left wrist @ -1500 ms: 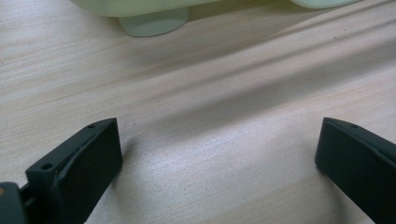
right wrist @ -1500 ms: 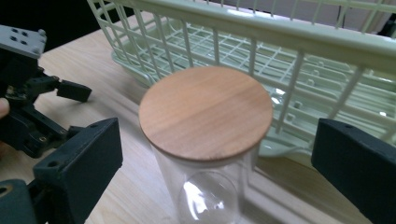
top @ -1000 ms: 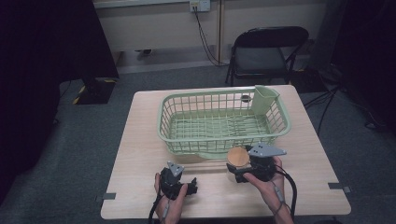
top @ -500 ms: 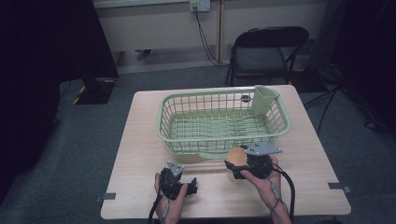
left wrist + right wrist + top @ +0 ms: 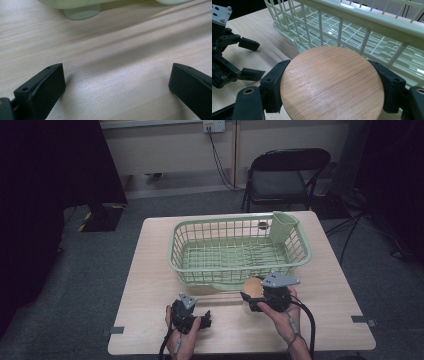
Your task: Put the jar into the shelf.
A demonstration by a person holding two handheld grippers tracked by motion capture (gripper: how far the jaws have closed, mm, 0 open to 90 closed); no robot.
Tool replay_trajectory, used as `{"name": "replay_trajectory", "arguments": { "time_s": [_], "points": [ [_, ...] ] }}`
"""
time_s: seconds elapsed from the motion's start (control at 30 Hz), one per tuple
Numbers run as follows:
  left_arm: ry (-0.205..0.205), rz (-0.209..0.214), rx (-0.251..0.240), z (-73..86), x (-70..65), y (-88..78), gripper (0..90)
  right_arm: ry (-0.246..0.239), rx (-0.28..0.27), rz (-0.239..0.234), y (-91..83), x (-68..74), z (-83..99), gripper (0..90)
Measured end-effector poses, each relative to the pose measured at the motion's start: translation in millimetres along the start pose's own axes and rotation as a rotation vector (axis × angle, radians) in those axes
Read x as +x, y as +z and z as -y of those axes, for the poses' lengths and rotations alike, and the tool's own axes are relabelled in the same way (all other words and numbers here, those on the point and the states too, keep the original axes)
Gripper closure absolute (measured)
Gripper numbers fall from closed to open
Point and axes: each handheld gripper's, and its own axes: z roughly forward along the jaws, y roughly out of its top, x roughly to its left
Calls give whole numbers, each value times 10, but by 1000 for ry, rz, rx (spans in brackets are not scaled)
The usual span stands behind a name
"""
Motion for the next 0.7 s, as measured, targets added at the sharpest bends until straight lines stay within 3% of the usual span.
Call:
{"name": "replay_trajectory", "arguments": {
  "time_s": [0.7],
  "points": [
    [0,0,0,0,0,0,4,2,-82,-5,-220,1,-112,235]
  ]
}}
